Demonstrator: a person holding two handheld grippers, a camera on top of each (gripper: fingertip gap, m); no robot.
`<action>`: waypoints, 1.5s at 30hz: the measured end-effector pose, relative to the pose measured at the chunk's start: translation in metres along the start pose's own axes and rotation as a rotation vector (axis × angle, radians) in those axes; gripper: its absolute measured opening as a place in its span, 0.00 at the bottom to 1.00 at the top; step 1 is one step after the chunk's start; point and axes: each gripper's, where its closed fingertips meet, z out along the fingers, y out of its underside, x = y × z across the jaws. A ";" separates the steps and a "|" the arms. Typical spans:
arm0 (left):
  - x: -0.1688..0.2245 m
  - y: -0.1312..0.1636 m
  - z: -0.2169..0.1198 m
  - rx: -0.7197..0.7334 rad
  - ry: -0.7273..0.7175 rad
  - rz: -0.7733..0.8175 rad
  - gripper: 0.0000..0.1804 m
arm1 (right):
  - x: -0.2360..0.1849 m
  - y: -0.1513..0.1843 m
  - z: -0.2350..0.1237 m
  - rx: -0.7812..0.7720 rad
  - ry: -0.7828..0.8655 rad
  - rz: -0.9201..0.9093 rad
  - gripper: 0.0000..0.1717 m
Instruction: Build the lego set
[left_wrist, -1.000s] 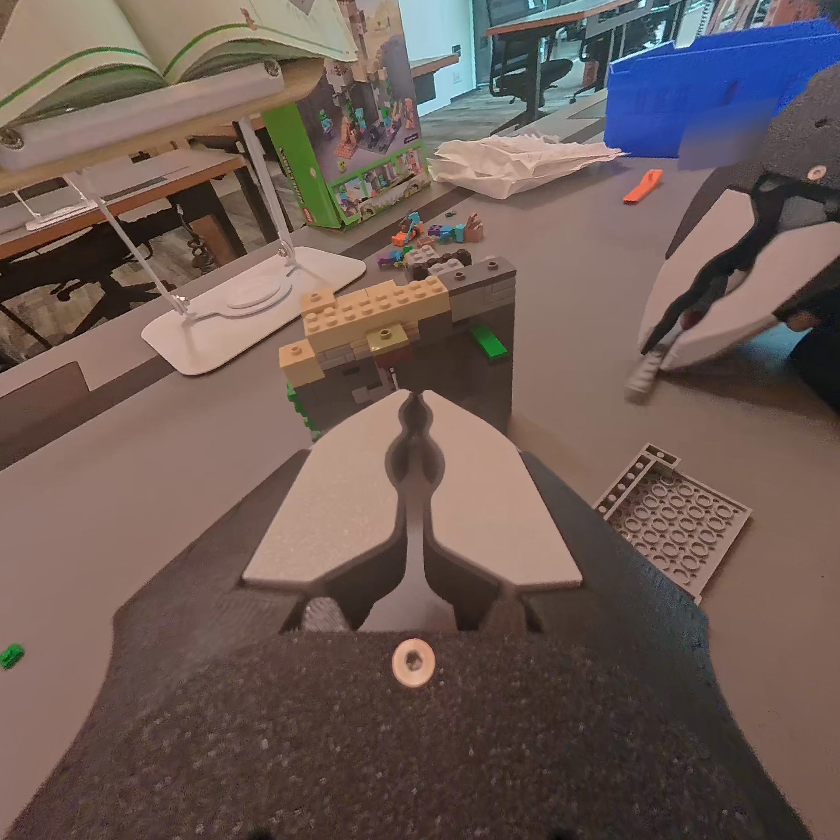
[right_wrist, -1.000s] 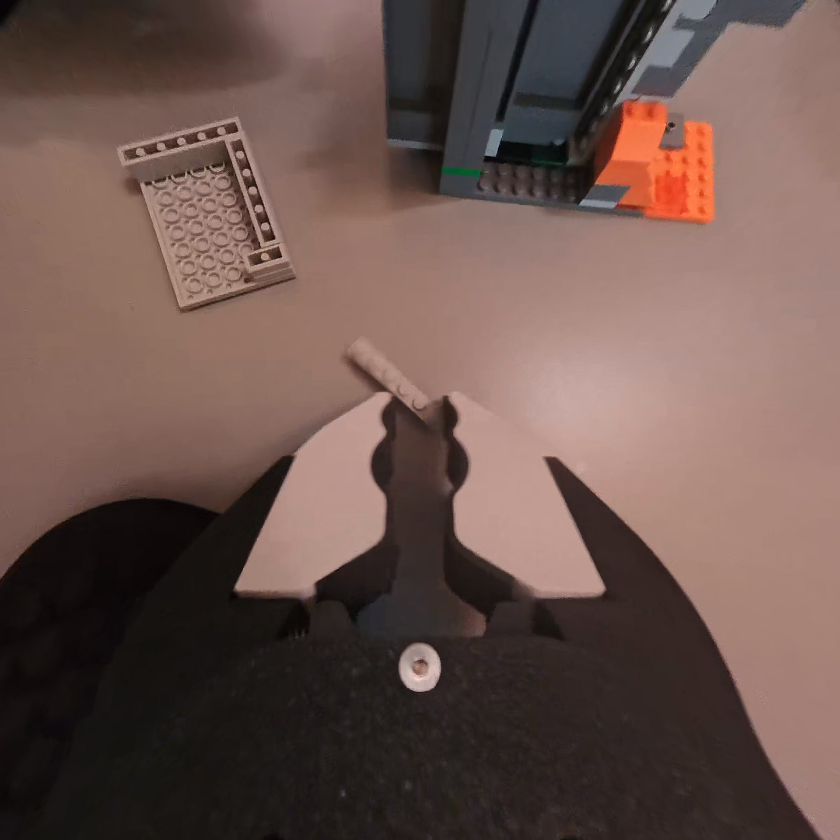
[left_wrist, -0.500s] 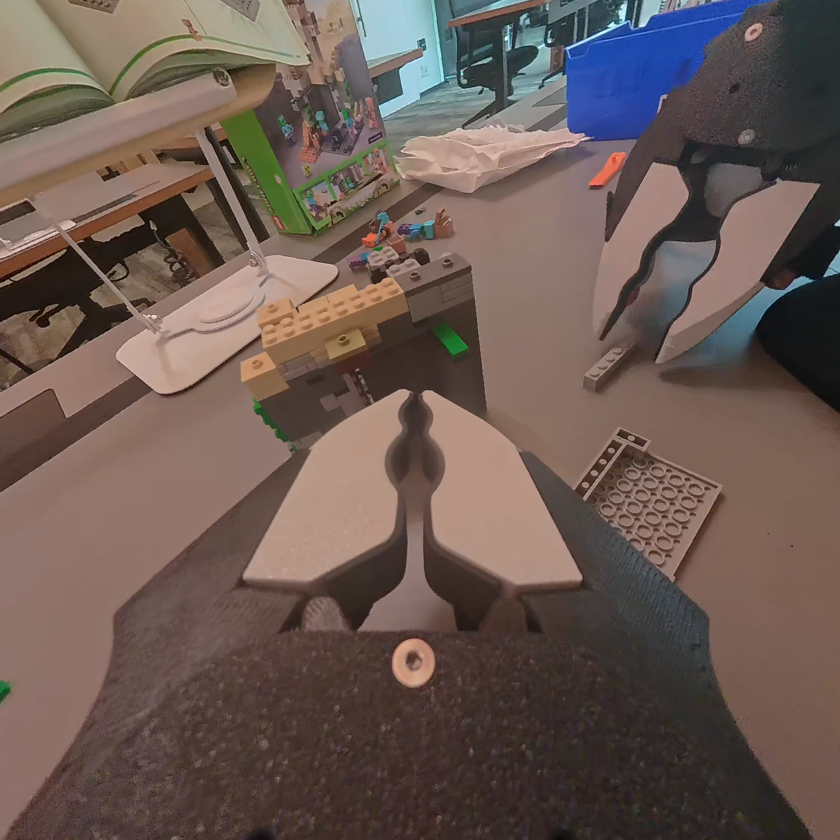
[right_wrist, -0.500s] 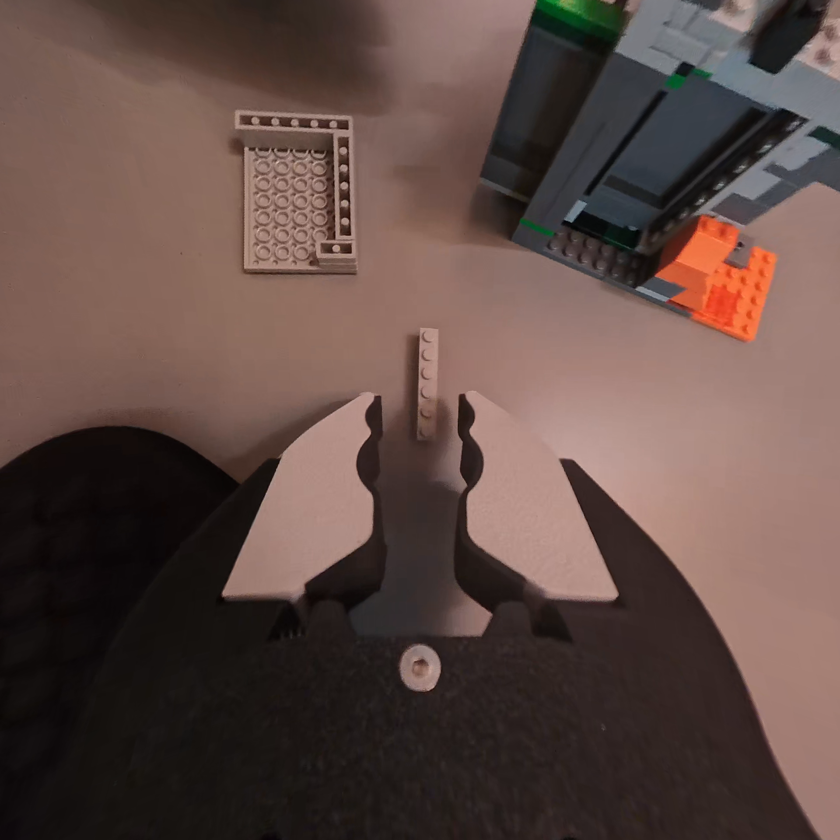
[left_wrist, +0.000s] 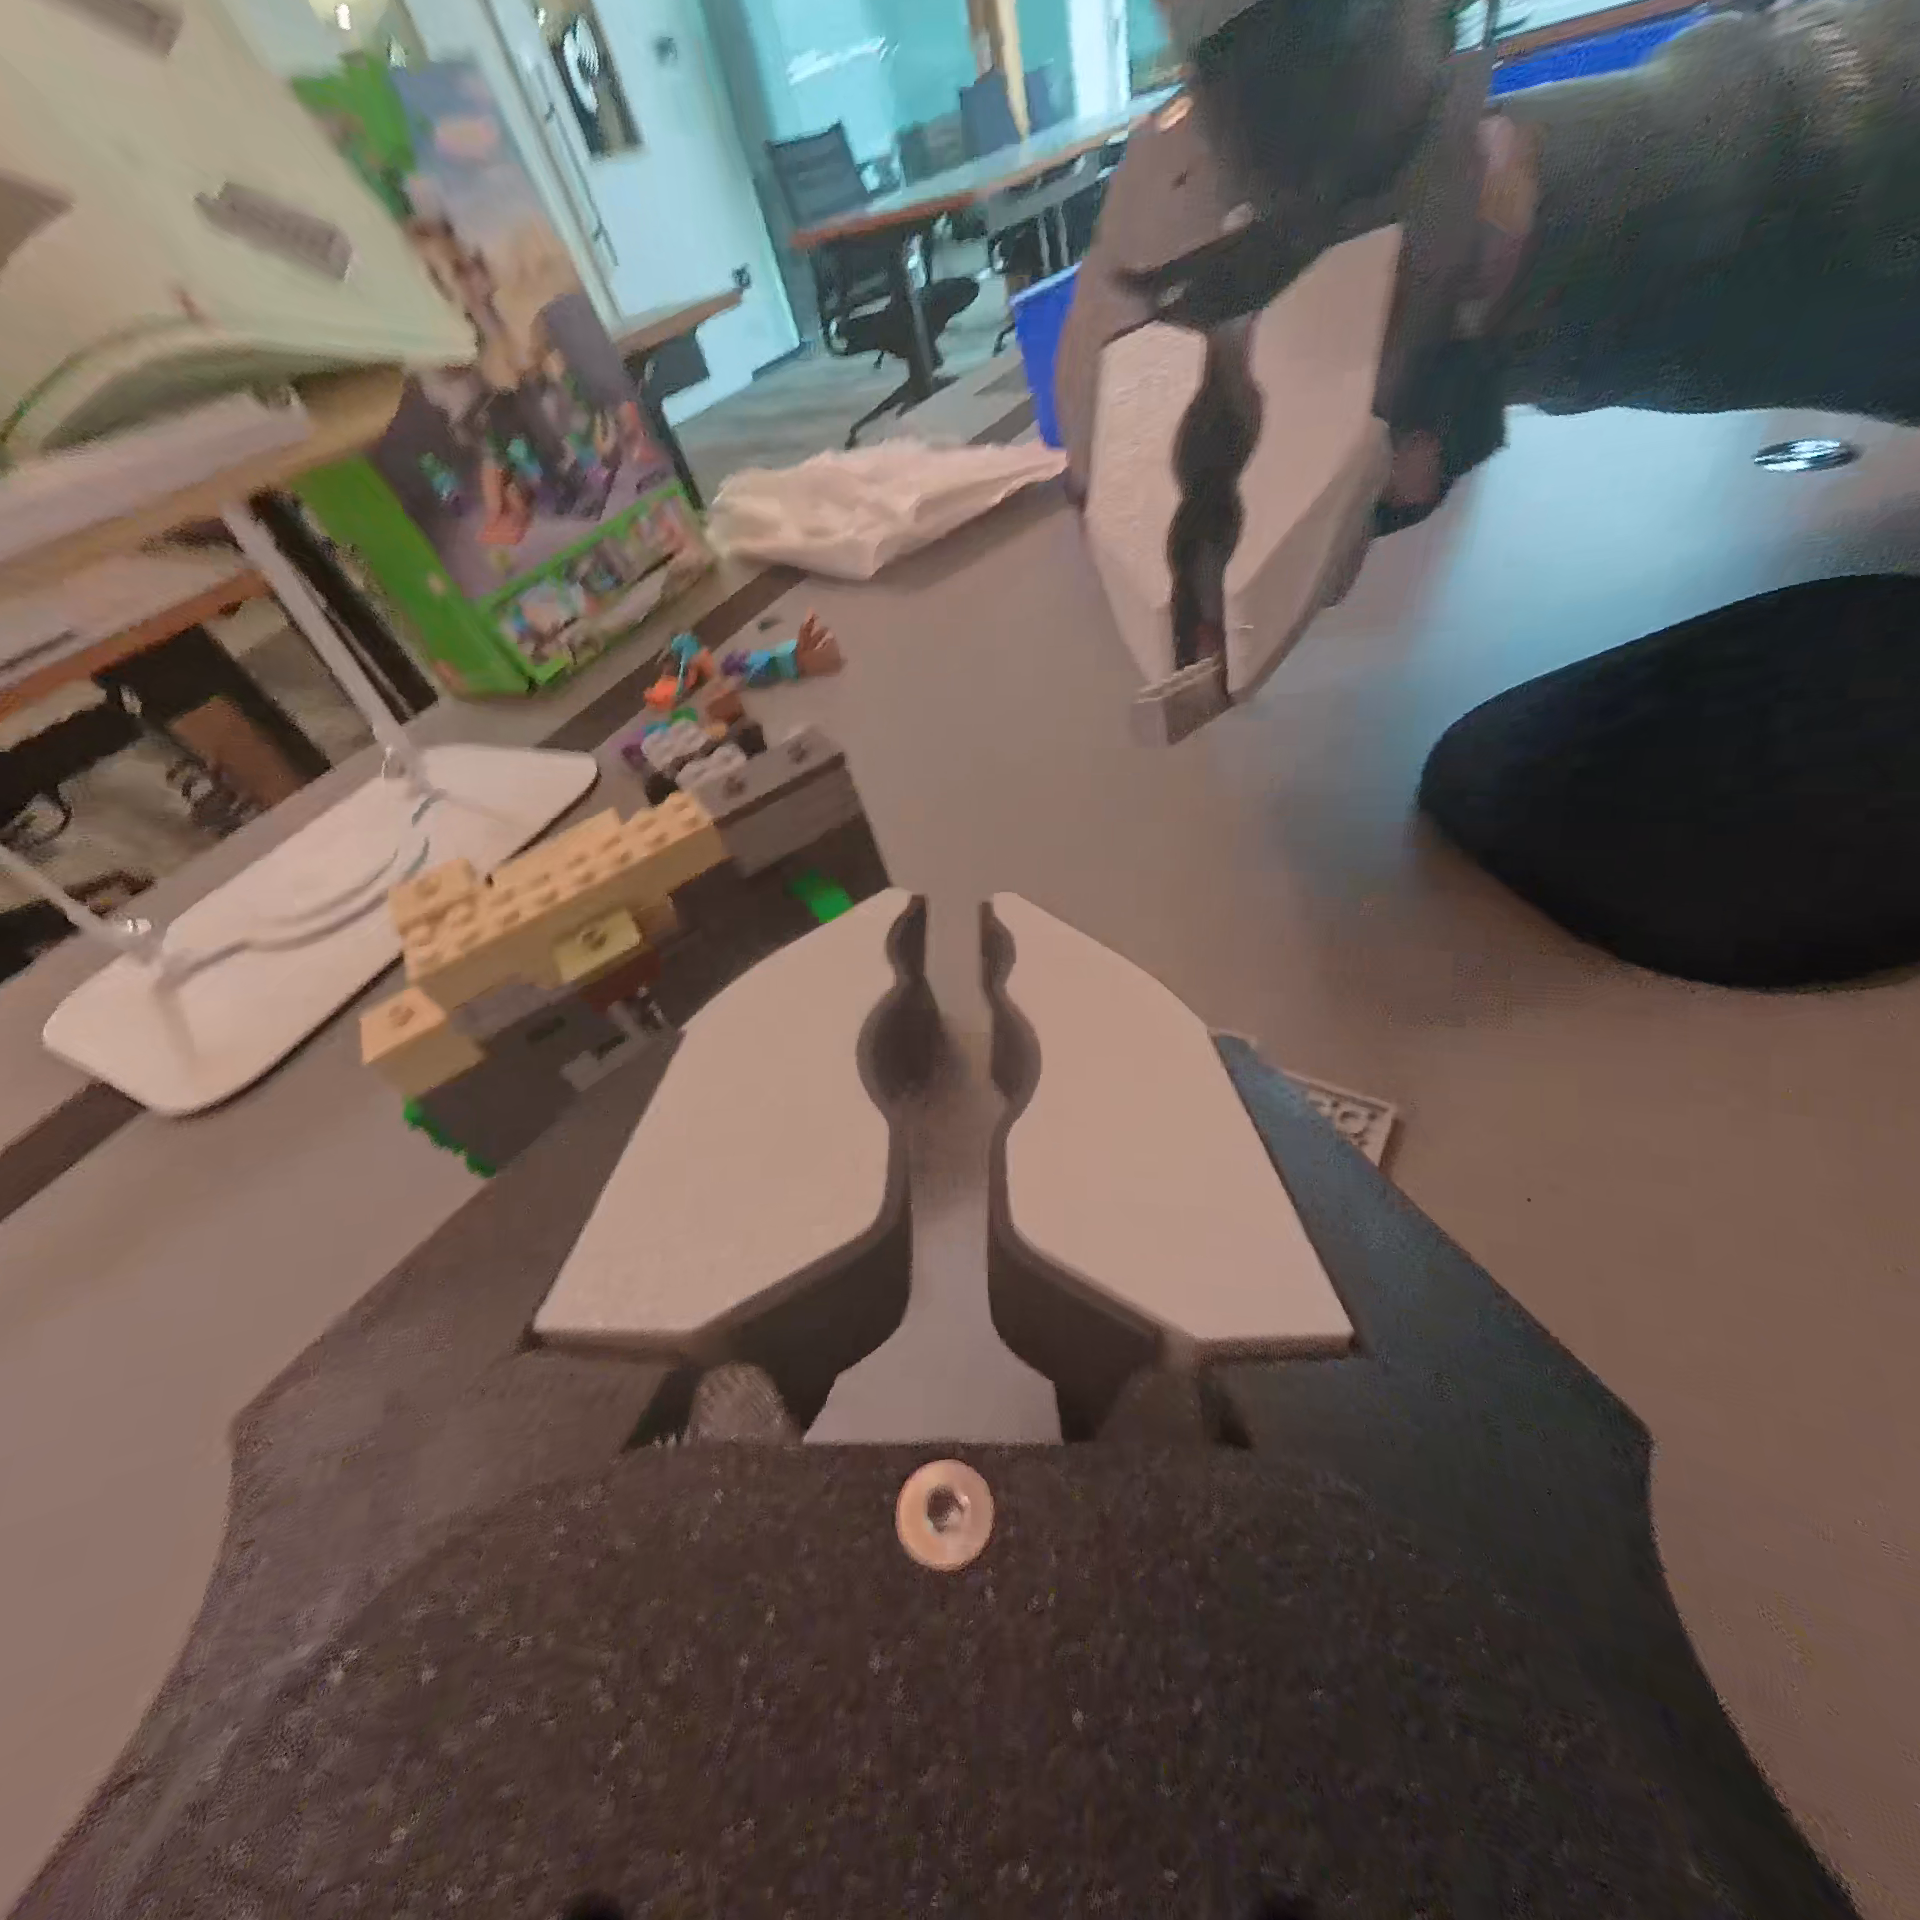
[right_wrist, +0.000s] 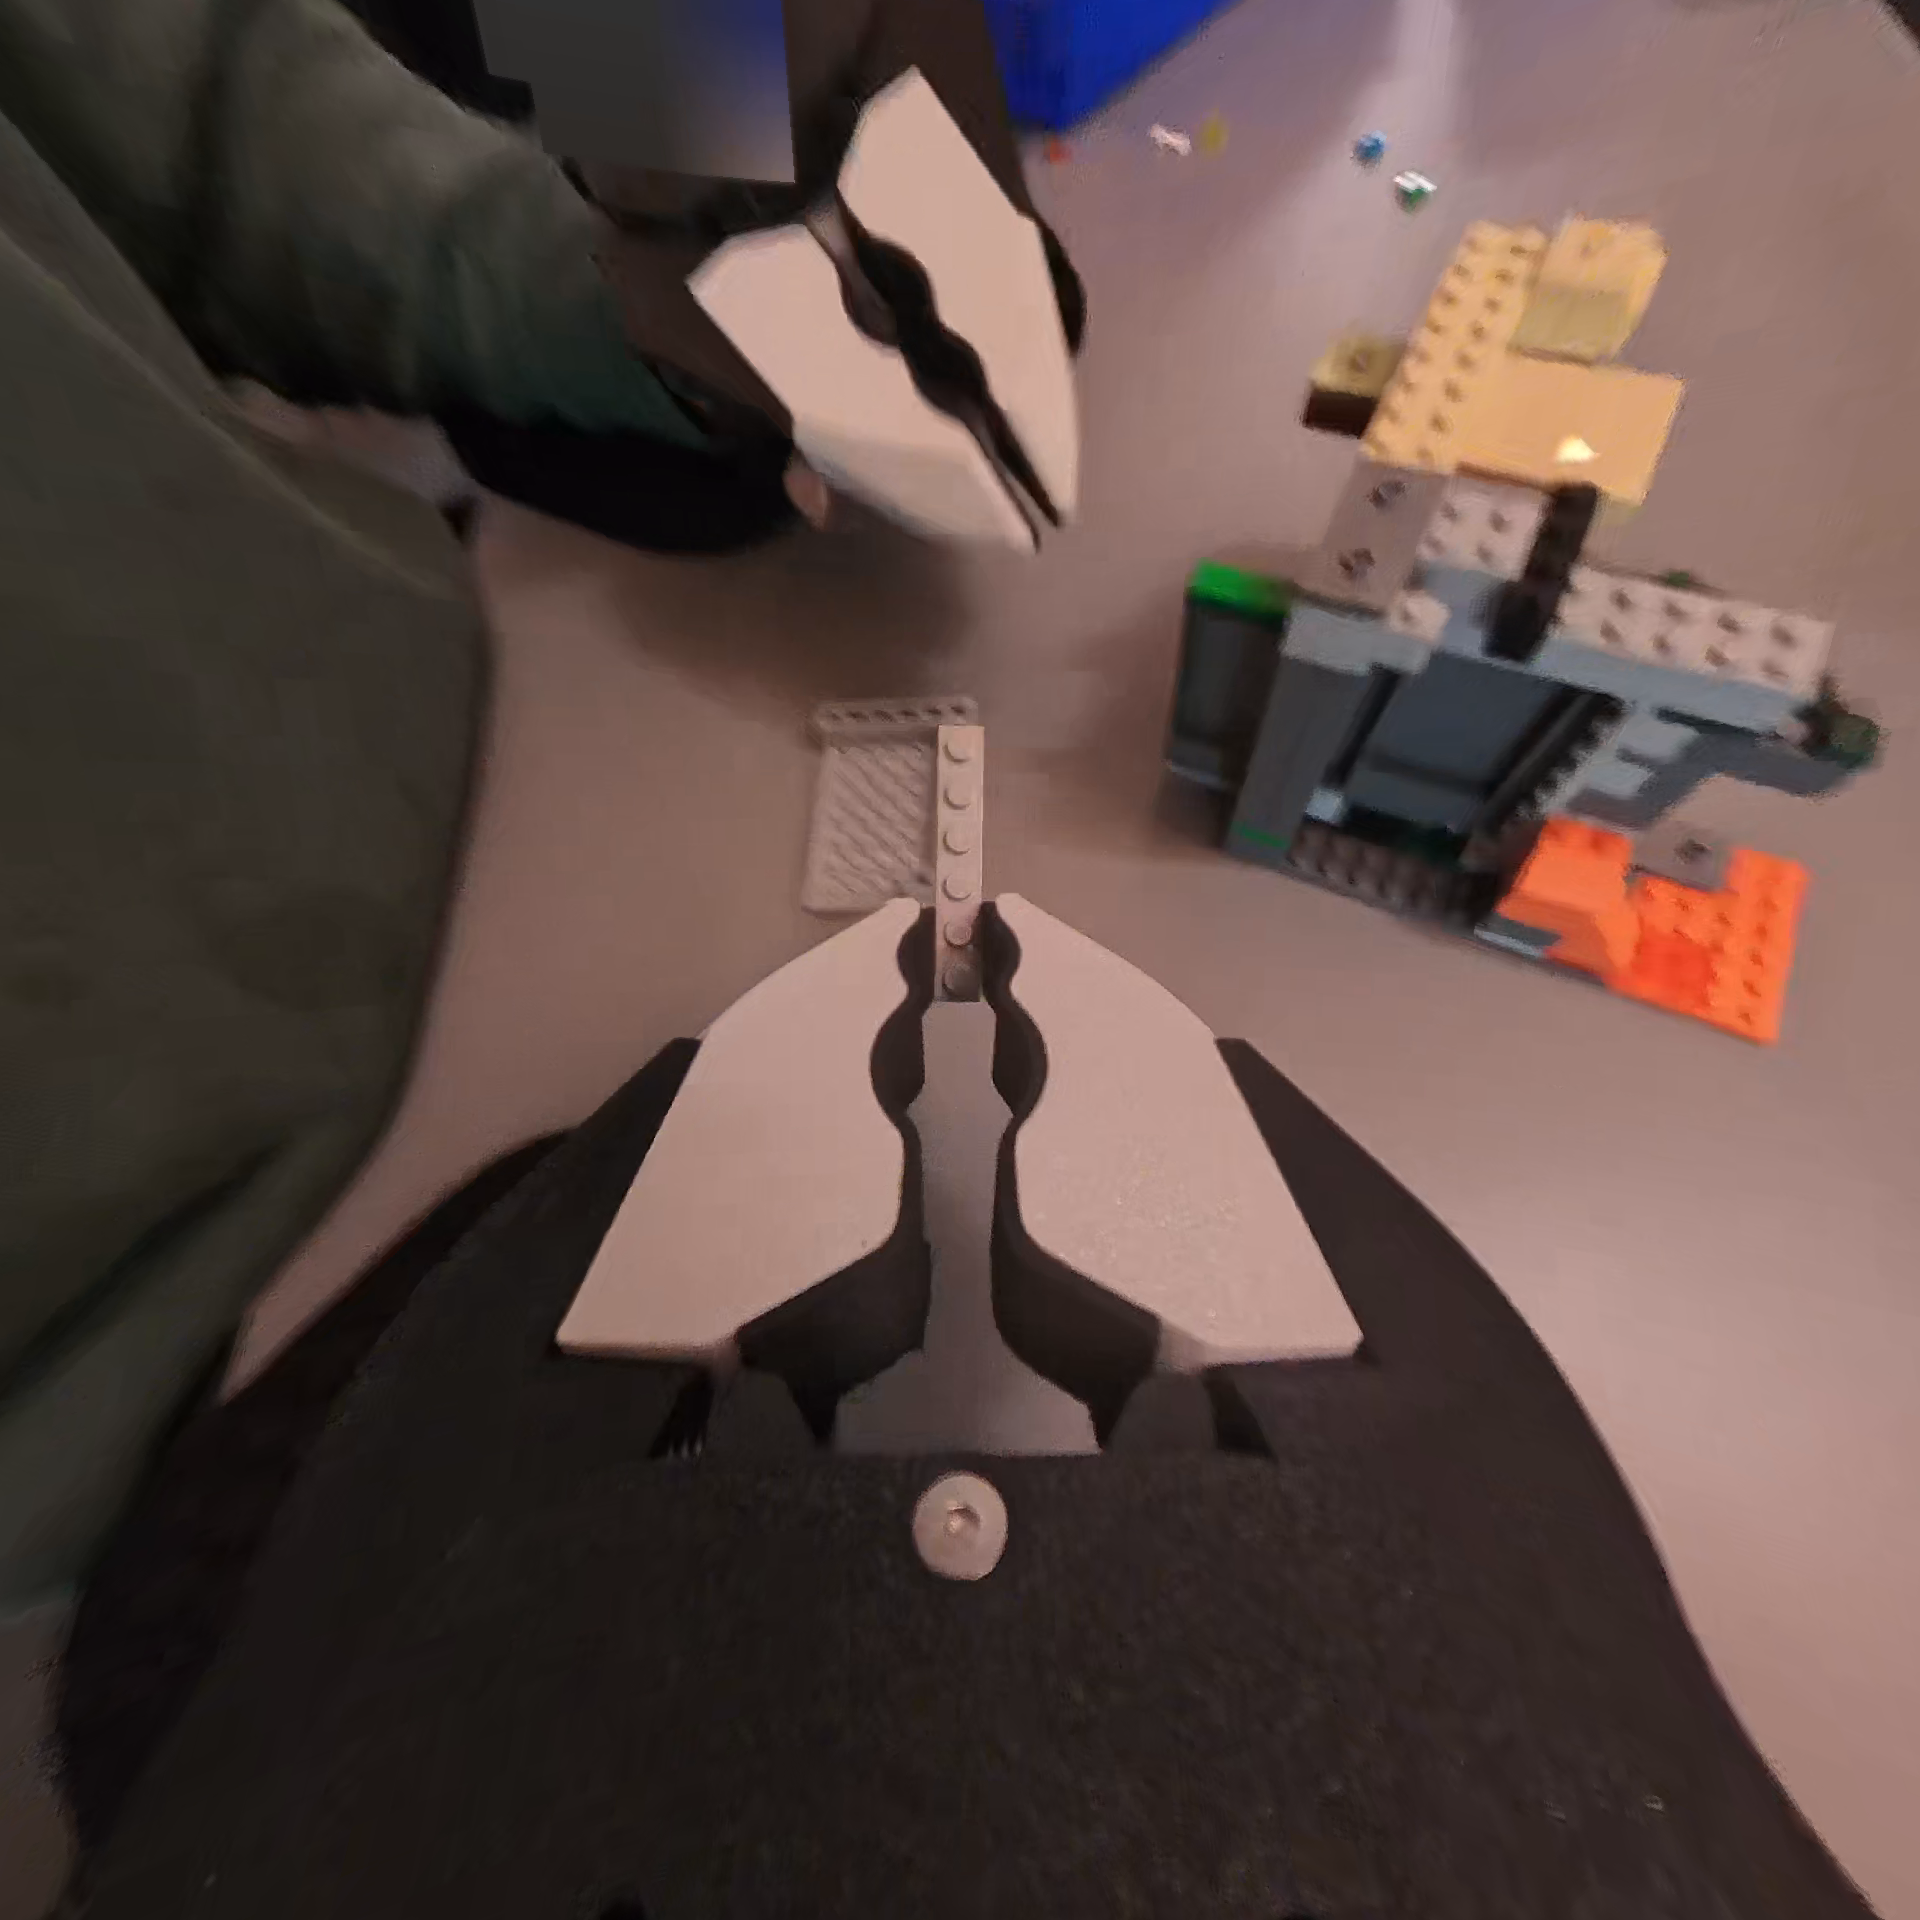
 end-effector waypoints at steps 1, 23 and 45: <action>0.005 -0.005 -0.001 0.016 0.024 0.030 0.08 | -0.006 -0.008 0.001 0.023 -0.071 0.039 0.04; 0.084 -0.030 -0.017 0.095 0.283 0.826 0.14 | -0.075 -0.022 0.022 0.037 -0.758 0.507 0.04; 0.075 -0.017 -0.022 -0.144 0.572 -0.332 0.07 | -0.056 -0.029 0.034 0.149 0.329 -0.538 0.14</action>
